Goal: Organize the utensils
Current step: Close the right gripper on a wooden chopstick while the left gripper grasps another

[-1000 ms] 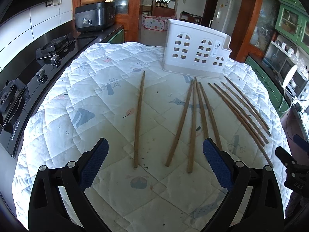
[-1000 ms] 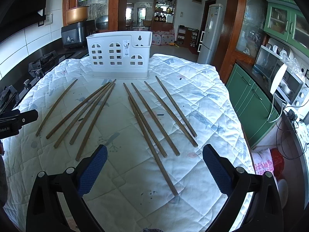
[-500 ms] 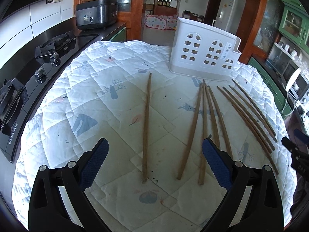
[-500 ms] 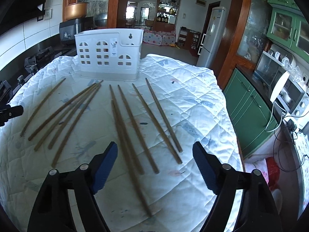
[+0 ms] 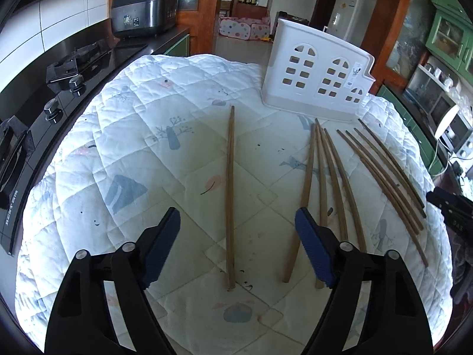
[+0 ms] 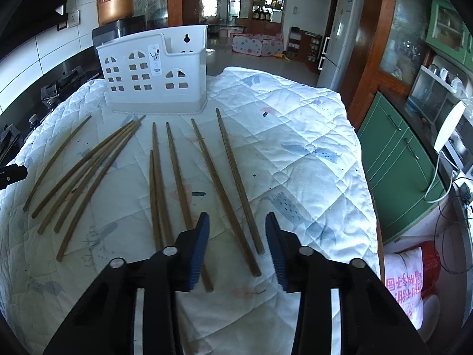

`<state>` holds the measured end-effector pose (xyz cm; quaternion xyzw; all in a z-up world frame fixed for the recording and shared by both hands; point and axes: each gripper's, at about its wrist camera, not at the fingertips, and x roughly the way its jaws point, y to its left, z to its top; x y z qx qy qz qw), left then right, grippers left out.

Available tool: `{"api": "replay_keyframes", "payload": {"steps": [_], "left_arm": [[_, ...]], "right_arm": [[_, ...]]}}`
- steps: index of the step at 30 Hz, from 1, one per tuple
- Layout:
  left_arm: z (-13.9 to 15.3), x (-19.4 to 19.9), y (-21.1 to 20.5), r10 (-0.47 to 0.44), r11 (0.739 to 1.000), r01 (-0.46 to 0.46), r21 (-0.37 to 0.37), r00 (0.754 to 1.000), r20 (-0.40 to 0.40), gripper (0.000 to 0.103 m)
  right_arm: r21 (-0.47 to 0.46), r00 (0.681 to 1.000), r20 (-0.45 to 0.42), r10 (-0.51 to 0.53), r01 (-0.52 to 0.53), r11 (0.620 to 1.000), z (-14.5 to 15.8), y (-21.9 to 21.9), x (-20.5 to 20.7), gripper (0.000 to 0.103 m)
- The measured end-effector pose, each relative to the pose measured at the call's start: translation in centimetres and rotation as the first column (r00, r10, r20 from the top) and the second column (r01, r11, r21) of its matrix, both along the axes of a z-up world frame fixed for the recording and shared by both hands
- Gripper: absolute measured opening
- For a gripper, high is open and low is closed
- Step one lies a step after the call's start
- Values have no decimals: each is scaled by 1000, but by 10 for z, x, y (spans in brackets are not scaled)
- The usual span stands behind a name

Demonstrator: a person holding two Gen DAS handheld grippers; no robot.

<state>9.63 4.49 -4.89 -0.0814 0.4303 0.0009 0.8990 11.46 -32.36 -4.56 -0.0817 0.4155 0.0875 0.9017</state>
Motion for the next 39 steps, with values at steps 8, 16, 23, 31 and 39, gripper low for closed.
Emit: {"api": "replay_keyframes", "payload": {"steps": [8,16,23,31,39], "left_arm": [[-9,7,4,-33,999,32,-32,999,-31,56],[-16,12,-1,-71,997,68,-43,996,-50,40],[-24,18,1,-72,996,68,-57,995,-67,39],[-37,28,5,-53,996,46,-73,994,-91,36],[-39,31,-3,-51,999,52,7,995,-83,32]], "right_arm": [[3,999,-44,8,-7,1000,-11,-11,18,16],[-8,997,-69,32,-33,999,-22,-10,26,9],[-28,996,-78,45,-47,998,-30,-9,34,9],[-46,995,-86,53,-57,997,-36,-9,35,9],[-58,996,-77,53,-58,997,-38,-7,34,9]]}}
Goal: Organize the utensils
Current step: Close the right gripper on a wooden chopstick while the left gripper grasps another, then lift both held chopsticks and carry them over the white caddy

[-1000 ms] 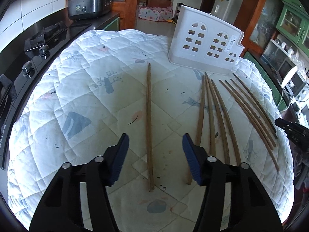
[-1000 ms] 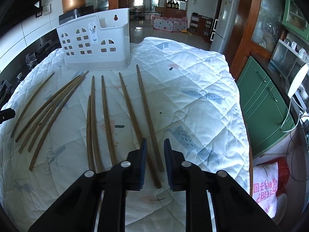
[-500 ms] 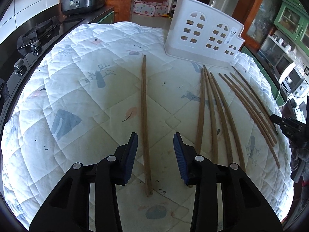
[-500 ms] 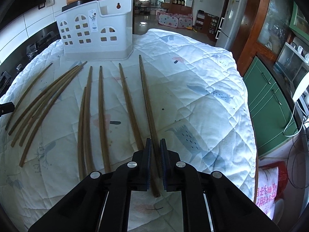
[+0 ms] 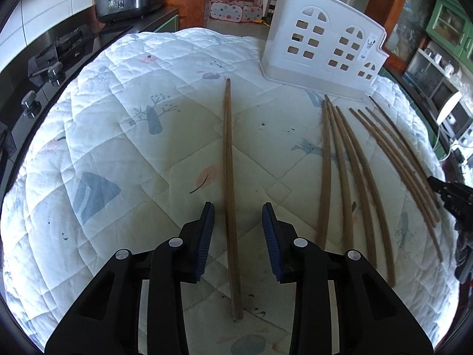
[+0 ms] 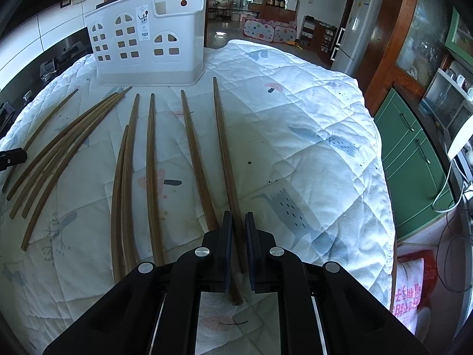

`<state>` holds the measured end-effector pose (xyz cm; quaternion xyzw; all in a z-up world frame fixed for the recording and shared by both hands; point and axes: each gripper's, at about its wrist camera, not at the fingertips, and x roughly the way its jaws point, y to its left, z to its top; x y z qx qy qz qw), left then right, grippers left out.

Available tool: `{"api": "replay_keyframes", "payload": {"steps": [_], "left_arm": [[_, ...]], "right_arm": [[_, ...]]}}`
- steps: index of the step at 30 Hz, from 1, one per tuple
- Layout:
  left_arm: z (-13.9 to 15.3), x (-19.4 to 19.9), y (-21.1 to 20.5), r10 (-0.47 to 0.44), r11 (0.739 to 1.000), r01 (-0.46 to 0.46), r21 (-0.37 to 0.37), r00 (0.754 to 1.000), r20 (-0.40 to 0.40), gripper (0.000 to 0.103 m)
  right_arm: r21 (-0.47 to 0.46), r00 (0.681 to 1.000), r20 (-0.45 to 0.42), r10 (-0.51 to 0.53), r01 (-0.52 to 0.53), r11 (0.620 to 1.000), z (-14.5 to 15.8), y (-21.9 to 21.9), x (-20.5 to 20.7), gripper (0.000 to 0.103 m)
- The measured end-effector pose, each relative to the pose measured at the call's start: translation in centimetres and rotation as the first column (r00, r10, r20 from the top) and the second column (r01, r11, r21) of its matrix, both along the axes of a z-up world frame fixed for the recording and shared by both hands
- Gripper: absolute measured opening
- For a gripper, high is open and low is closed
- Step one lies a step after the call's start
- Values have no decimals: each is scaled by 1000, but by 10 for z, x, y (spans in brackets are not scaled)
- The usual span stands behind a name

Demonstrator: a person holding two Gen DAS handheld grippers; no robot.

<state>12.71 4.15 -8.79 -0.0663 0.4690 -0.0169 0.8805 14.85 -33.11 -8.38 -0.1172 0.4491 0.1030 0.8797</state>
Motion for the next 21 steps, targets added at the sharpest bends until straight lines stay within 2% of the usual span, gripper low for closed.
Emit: {"api": "replay_keyframes", "payload": {"steps": [4,5,7,15,21], "left_arm": [[0,0,-7,-5,997,4,82,1000,2,19],[1,1,-6,-1,997,1,83,1000,2,13],[2,2,-5,5,996,-5,89,1000,1,8],[19,-5,-3,1,999,-3,52,999,39,5],[45,-14,1,-8,1000,8,1,995,99,5]], "right_arm": [[-27,1000,20,5,-4,1000,-1,3,-3,9],[-25,1000,21,1,-1,1000,0,3,-3,8],[-15,1000,22,-6,6,1000,2,3,-4,8],[33,998,57,-27,25,999,22,4,-17,7],[76,988,147,-38,27,997,62,9,-33,7]]}}
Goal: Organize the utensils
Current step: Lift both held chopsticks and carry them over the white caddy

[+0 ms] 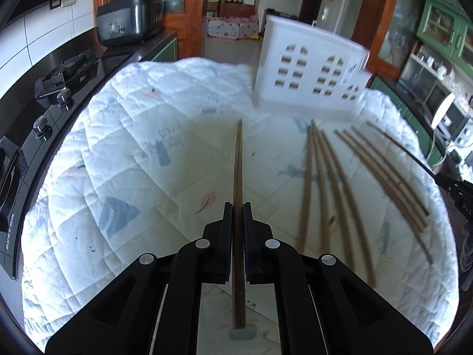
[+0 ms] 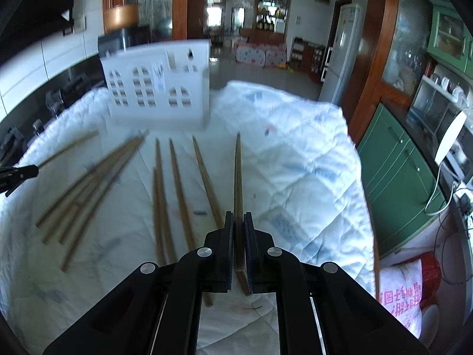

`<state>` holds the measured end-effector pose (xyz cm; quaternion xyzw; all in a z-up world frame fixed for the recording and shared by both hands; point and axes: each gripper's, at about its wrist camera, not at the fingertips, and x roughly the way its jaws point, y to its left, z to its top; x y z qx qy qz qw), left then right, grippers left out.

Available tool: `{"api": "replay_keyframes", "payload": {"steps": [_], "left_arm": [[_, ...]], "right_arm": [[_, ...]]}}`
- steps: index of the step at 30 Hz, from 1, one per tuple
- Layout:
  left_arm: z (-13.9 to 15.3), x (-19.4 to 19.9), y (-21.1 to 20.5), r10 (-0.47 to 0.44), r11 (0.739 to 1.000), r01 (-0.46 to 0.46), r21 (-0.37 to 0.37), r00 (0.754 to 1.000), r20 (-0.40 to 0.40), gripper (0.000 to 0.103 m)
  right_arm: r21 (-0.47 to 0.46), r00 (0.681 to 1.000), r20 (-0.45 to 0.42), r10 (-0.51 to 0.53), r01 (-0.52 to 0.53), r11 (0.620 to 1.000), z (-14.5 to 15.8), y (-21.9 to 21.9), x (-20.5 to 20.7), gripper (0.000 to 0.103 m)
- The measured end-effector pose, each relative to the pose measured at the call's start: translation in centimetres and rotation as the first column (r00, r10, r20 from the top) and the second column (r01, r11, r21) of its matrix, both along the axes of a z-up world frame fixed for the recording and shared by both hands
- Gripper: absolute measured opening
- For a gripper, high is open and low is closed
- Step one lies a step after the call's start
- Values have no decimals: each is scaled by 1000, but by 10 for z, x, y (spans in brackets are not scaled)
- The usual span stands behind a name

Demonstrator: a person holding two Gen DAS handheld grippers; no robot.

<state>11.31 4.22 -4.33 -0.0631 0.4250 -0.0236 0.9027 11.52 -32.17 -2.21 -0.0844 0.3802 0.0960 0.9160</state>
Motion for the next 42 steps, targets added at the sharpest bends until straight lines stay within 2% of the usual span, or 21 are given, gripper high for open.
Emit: {"api": "replay_keyframes", "payload": {"steps": [7,15,22,26,31,34,39,42], "left_arm": [[38,-1,-5,-48,998,50,-34,996,80,5],[80,20,-9,-107,992,115,-59,985,135,5],[140,45,-18,-168,981,185,-55,960,222,5],[185,53,-21,-190,974,217,-58,933,306,5],[240,65,-30,-183,974,222,-42,885,427,5],[252,83,-38,-165,981,195,-15,870,465,5],[232,122,-47,-149,987,162,4,896,419,5],[209,141,-44,-128,989,146,-20,920,369,5]], "right_arm": [[63,997,74,22,-27,998,60,11,-4,7],[90,990,108,86,-96,991,131,30,19,7],[115,975,170,143,-164,980,203,46,51,7],[123,969,193,156,-181,976,229,56,71,7],[129,970,188,154,-180,975,239,69,96,7],[119,974,171,149,-171,978,232,79,111,7],[123,981,125,146,-161,979,211,86,126,7],[133,984,103,144,-157,979,200,88,133,7]]}}
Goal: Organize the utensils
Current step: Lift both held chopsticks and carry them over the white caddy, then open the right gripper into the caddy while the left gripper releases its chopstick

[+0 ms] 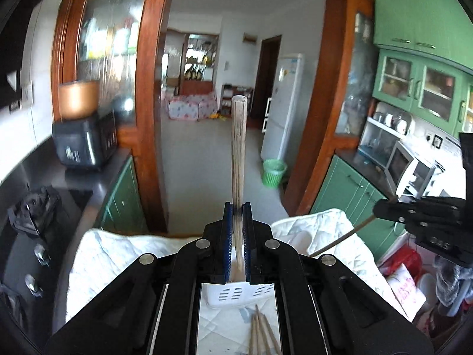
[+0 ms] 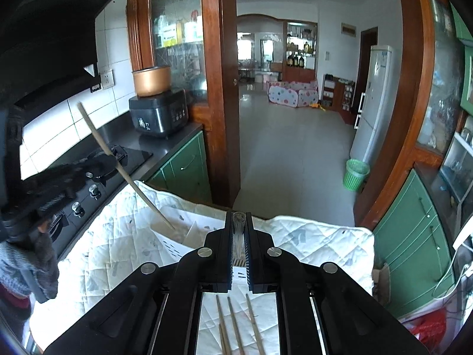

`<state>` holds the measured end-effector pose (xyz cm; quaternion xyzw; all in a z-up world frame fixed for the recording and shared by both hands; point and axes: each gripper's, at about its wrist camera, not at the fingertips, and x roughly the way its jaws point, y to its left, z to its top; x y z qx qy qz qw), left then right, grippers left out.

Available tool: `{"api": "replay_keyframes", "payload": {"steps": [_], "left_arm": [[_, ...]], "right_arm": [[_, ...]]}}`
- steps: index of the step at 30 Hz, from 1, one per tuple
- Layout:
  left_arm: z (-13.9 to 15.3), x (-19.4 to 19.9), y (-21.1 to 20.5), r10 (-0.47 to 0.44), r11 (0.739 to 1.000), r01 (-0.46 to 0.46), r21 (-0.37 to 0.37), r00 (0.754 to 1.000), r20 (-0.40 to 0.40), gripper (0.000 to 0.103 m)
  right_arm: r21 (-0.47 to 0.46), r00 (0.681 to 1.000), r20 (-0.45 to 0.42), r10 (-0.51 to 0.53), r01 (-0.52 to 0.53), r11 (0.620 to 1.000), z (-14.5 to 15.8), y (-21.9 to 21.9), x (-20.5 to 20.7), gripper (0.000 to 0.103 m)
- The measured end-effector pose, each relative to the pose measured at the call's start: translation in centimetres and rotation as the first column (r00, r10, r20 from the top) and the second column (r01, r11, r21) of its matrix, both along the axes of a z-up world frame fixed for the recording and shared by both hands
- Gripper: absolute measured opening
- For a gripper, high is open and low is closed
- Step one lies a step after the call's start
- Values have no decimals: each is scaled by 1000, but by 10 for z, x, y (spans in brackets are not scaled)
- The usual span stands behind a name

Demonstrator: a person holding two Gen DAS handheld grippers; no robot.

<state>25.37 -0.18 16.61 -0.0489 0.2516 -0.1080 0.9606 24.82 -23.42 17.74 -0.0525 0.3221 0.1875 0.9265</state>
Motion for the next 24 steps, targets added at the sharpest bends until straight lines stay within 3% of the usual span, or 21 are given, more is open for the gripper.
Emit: {"api": "replay_keyframes", "payload": {"steps": [12,16,18,20,23,24], "left_arm": [[-57,23,2,-11,1000,11,-3,993,-118,5],[-57,21,2,-7,1000,6,-3,993,-115,10],[-54,20,2,-10,1000,10,-3,994,-112,11],[-48,13,1,-17,1000,16,-4,995,-96,11],[-38,0,0,-13,1000,13,1,998,-62,24],[-34,-5,1,-15,1000,15,-2,999,-51,24]], "right_arm": [[10,998,-58,-5,6,1000,-41,3,10,7],[18,999,-52,-8,9,1000,-43,3,10,9],[21,999,-40,-14,15,1000,-43,2,7,20],[23,999,-26,-18,19,1000,-41,-1,2,24],[25,1000,4,-27,27,999,-34,-7,-8,25],[29,999,14,-29,28,999,-33,-9,-13,27]]}}
